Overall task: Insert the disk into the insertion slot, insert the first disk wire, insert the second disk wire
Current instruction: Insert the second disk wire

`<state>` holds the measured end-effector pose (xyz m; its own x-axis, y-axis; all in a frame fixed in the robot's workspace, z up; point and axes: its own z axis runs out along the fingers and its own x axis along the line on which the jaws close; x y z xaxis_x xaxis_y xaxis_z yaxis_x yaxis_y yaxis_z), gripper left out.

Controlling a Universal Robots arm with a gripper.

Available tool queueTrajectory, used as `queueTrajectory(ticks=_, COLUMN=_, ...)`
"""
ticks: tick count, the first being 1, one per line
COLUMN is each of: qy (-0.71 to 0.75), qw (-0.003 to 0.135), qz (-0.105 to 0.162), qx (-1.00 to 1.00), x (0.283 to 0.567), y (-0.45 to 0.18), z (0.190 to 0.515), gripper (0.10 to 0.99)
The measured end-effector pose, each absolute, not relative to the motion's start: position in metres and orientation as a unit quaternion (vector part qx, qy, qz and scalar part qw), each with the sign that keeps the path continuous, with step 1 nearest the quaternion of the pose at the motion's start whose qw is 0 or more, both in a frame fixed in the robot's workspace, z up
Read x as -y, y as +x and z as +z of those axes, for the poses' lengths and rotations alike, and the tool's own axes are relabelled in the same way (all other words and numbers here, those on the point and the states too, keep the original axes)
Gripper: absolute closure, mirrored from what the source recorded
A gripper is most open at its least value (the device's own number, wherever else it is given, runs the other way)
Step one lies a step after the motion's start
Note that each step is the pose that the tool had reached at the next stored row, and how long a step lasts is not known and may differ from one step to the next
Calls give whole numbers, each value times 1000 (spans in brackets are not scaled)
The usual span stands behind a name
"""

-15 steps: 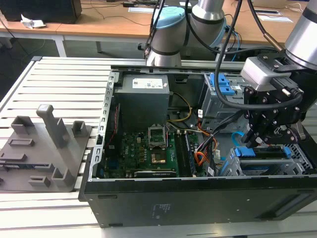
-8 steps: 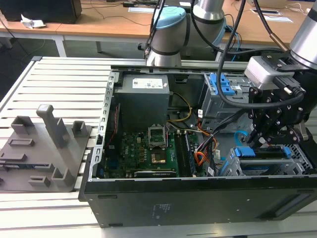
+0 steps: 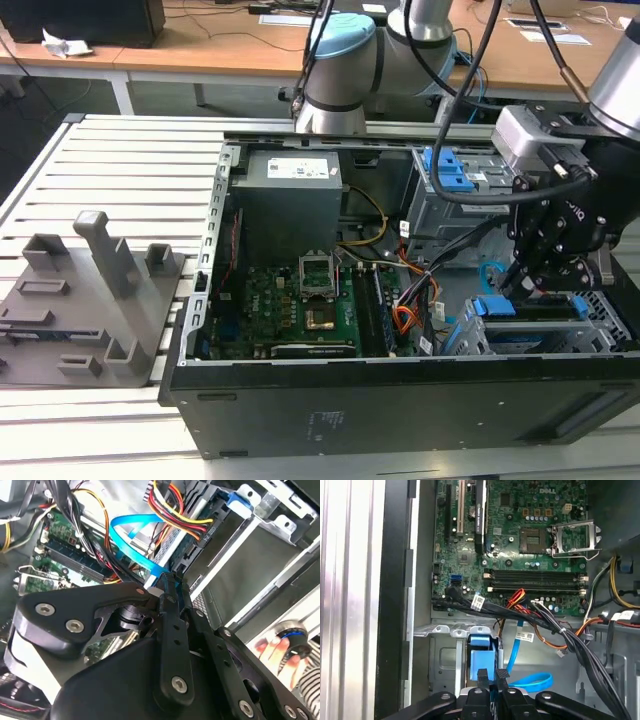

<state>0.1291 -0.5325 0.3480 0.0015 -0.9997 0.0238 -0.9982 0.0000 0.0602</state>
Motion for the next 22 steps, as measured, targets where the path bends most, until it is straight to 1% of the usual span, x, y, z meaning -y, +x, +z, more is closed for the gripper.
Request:
queueTrajectory(ticks=7, qy=704, qw=34, qz=-17, qx=709, x=532, y=152, z=346, gripper=922)
queueTrajectory(ticks=22, qy=704, qw=34, qz=-19, qx=709, x=535, y=154, z=335, gripper=914)
